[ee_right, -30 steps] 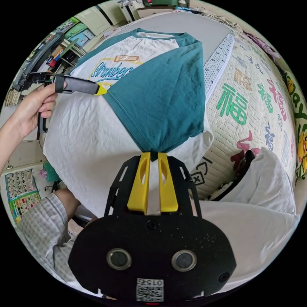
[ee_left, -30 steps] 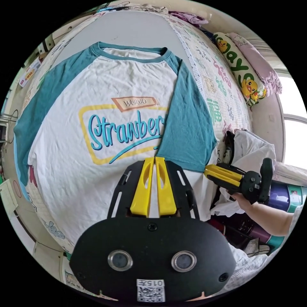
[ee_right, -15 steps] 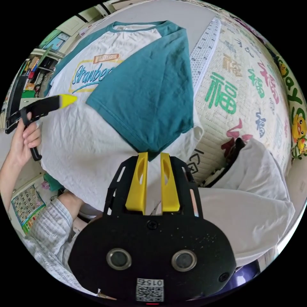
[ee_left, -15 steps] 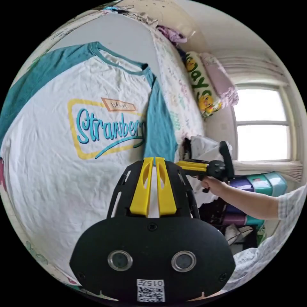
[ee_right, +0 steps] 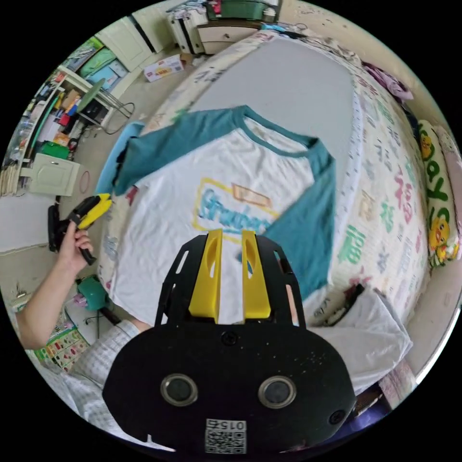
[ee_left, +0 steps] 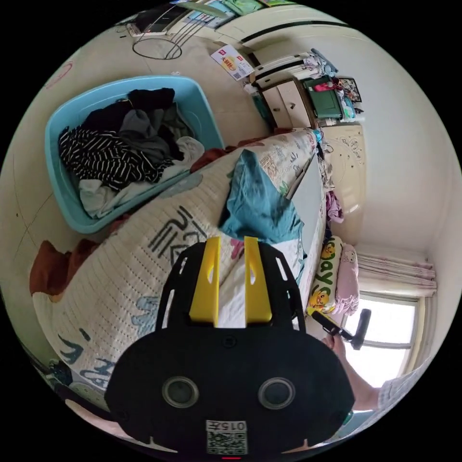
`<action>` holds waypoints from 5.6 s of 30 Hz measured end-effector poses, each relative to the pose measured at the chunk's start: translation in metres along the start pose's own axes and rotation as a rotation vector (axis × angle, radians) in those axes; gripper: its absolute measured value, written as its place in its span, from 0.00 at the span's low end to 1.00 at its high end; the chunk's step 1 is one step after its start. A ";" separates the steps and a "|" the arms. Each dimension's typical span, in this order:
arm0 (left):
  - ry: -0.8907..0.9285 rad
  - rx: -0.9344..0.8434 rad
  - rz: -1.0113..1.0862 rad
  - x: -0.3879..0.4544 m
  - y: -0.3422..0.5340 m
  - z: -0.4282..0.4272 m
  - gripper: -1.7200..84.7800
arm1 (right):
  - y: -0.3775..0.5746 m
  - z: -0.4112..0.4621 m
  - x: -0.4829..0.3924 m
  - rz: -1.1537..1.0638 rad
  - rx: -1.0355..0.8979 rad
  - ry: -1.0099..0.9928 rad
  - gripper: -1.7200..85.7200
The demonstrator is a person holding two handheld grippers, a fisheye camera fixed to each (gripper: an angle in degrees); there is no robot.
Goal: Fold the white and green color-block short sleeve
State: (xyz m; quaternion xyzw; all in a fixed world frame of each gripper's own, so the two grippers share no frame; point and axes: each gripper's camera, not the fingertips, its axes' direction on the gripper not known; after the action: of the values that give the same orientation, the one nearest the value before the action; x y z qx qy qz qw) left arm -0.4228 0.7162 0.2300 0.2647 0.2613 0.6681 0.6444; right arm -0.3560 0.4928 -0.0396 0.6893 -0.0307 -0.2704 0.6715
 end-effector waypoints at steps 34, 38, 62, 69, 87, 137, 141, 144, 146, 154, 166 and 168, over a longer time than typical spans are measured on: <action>-0.079 -0.080 0.097 -0.056 0.007 0.103 0.02 | -0.314 0.209 -0.197 -0.524 -0.147 0.063 0.01; -0.050 -0.042 0.197 -0.032 0.016 0.093 0.02 | -0.302 0.158 -0.139 -0.473 -0.076 -0.038 0.01; -0.168 -0.344 0.489 0.061 0.091 0.192 0.02 | -0.260 0.185 0.050 -0.242 -0.179 -0.194 0.09; -0.159 -0.333 0.516 0.071 0.097 0.191 0.02 | -0.247 0.146 0.076 -0.265 -0.243 -0.175 0.01; 0.085 -0.279 0.187 0.013 0.057 0.202 0.11 | -0.256 0.124 0.166 0.001 -0.241 -0.203 0.12; 0.044 -0.415 0.274 -0.035 0.000 0.142 0.02 | -0.109 0.041 0.180 -0.019 -0.371 -0.117 0.03; -0.003 -0.382 0.321 -0.031 -0.003 0.116 0.01 | -0.089 0.018 0.183 -0.033 -0.342 -0.140 0.01; -0.070 -0.370 0.321 -0.034 -0.004 0.097 0.01 | -0.071 0.001 0.189 -0.024 -0.335 -0.144 0.01; -0.143 -0.364 0.308 -0.040 -0.004 0.089 0.01 | -0.060 -0.004 0.193 -0.013 -0.332 -0.134 0.01; -0.226 -0.336 0.110 -0.052 -0.015 0.027 0.01 | -0.022 -0.014 0.200 0.078 -0.330 -0.185 0.01; 0.184 -0.108 0.152 0.092 -0.018 -0.202 0.01 | 0.060 -0.070 0.225 0.178 -0.264 -0.237 0.01; 0.217 -0.102 0.156 0.089 -0.011 -0.218 0.01 | 0.081 -0.079 0.232 0.209 -0.255 -0.251 0.01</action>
State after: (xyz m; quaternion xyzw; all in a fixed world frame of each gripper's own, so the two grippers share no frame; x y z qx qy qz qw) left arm -0.5679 0.8036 0.0656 0.1774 0.2737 0.7532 0.5712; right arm -0.0996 0.4631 -0.0439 0.5527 -0.1511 -0.2844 0.7686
